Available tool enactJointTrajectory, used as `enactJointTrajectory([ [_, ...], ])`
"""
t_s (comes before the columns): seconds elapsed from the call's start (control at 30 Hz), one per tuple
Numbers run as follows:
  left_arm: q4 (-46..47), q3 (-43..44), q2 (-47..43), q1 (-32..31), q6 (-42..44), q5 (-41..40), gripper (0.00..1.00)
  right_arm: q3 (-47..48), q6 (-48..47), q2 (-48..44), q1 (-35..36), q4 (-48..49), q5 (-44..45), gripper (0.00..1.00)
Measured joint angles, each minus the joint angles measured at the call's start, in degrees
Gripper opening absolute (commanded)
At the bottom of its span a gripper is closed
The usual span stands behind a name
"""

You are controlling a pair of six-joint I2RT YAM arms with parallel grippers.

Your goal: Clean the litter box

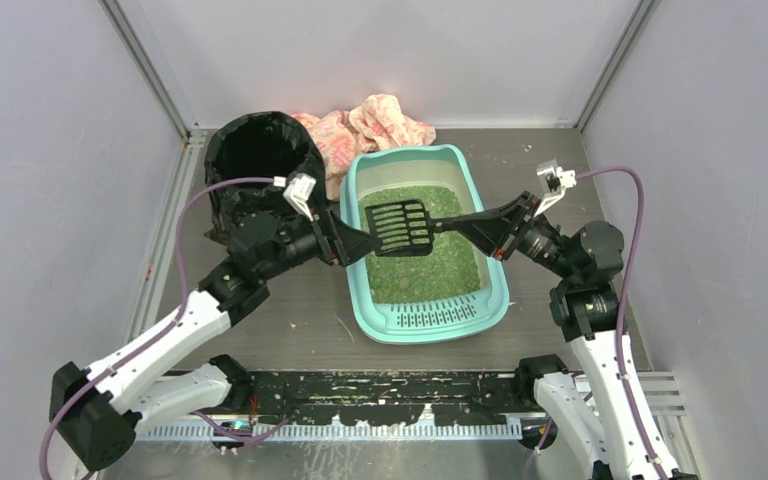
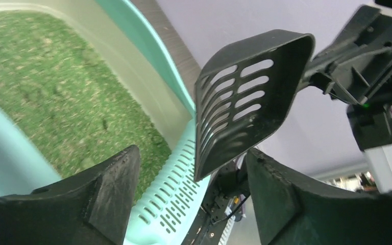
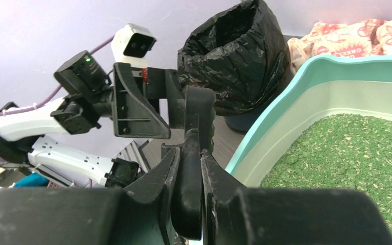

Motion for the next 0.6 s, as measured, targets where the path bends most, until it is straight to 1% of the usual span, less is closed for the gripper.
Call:
enactJointTrajectory([
  [0.07, -6.4, 1.3, -2.4, 0.0, 2.8, -3.8, 0.87, 0.9, -0.2, 0.1, 0.0, -1.5, 1.3, 0.01],
  [0.23, -17.7, 3.3, -7.8, 0.0, 8.0, -12.1, 0.91, 5.3, -2.3, 1.2, 0.0, -8.3, 7.7, 0.01],
  [0.4, -25.1, 3.4, -13.1, 0.0, 10.5, -16.1, 0.92, 8.7, -4.0, 2.8, 0.0, -15.5, 16.5, 0.01],
  [0.5, -28.5, 3.4, -15.5, 0.0, 11.5, -17.9, 0.93, 11.2, -5.1, 5.5, 0.0, -19.9, 21.6, 0.01],
  [0.6, -30.5, 3.6, -15.8, 0.0, 11.8, -20.0, 0.93, 12.9, -6.1, 9.1, 0.0, -22.7, 25.0, 0.01],
])
